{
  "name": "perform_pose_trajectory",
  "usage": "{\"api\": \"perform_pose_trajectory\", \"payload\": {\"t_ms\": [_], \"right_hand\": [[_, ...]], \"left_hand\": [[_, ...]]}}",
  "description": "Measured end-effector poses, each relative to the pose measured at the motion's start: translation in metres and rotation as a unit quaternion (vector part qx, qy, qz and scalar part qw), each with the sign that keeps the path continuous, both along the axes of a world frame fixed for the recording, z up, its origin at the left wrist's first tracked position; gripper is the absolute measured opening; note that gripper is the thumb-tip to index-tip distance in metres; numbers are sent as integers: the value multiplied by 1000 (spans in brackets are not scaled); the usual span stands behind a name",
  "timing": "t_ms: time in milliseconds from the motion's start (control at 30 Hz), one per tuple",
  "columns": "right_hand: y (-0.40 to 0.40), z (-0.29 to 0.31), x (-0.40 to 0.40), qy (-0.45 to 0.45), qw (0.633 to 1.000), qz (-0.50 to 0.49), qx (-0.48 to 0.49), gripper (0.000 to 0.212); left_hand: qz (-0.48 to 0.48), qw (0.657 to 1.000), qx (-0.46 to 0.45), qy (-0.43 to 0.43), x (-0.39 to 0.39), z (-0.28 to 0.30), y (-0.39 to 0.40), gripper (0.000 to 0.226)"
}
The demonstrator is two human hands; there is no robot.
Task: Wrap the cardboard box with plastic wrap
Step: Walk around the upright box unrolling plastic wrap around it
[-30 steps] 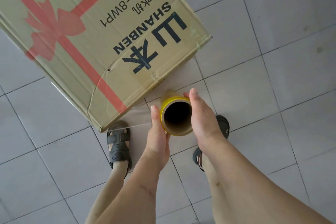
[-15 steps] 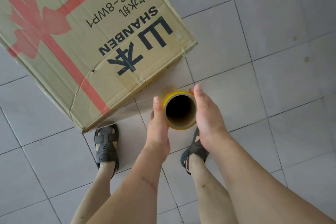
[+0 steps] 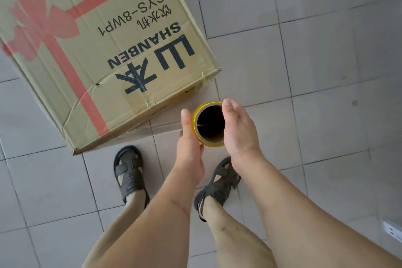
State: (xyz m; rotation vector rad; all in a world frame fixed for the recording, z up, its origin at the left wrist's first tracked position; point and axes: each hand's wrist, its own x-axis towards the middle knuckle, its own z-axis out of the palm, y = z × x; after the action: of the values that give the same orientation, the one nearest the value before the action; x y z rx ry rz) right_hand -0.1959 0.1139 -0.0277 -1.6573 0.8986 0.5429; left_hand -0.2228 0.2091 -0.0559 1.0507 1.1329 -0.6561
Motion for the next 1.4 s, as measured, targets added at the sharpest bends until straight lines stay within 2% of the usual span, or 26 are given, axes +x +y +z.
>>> {"api": "perform_pose_trajectory", "payload": {"t_ms": [67,167,200,333,400,467,567,633,700,767,833,867,967,1067,1200,1300,1367,1400], "right_hand": [[-5,-3,0,3,999,-13,30,41],[-11,-7,-1,42,993,-70,88,53],[-11,-8,-1,53,991,-76,94,58],[-7,-7,5,83,990,-79,88,70],[-9,-1,10,79,991,-80,66,65],[-11,5,14,70,995,-71,23,58],[-13,11,26,51,998,10,-45,46],[-22,6,38,50,996,2,-69,44],[-33,0,46,60,996,-48,-56,44],[-40,-2,52,82,994,-65,-14,59],[-48,-8,51,120,990,-62,48,93],[-49,-9,51,131,986,-65,81,103],[-58,-10,58,143,982,-71,104,110],[-70,-3,71,120,991,-36,56,97],[-76,5,99,47,999,23,4,56],[-84,-2,119,26,999,22,-10,28],[-90,-5,128,43,999,3,-7,26],[-93,-6,130,64,998,-13,8,37]], "left_hand": [[-6,999,32,-5,10,3,1,85],[-48,999,18,-15,15,-1,4,117],[-66,997,6,-26,12,-3,5,118],[-66,996,-40,-51,11,-3,6,83],[-58,994,-74,-49,13,-8,5,85],[-59,989,-127,-38,16,-11,2,97],[-4,982,-189,-7,14,-15,-6,95],[1,986,-166,-5,22,-13,-20,101],[-5,996,-92,1,34,-11,-32,109],[8,999,-47,-1,44,-11,-37,103],[9,998,-52,-16,48,-9,-41,91],[8,998,-61,-27,48,-7,-42,89],[19,996,-77,-42,47,-9,-47,96],[31,992,-117,-40,51,-10,-60,107],[112,978,-170,-39,66,-10,-82,111],[134,980,-145,-41,84,-8,-97,102],[135,985,-95,-39,91,-11,-103,107],[130,988,-65,-43,94,-14,-104,115]]}}
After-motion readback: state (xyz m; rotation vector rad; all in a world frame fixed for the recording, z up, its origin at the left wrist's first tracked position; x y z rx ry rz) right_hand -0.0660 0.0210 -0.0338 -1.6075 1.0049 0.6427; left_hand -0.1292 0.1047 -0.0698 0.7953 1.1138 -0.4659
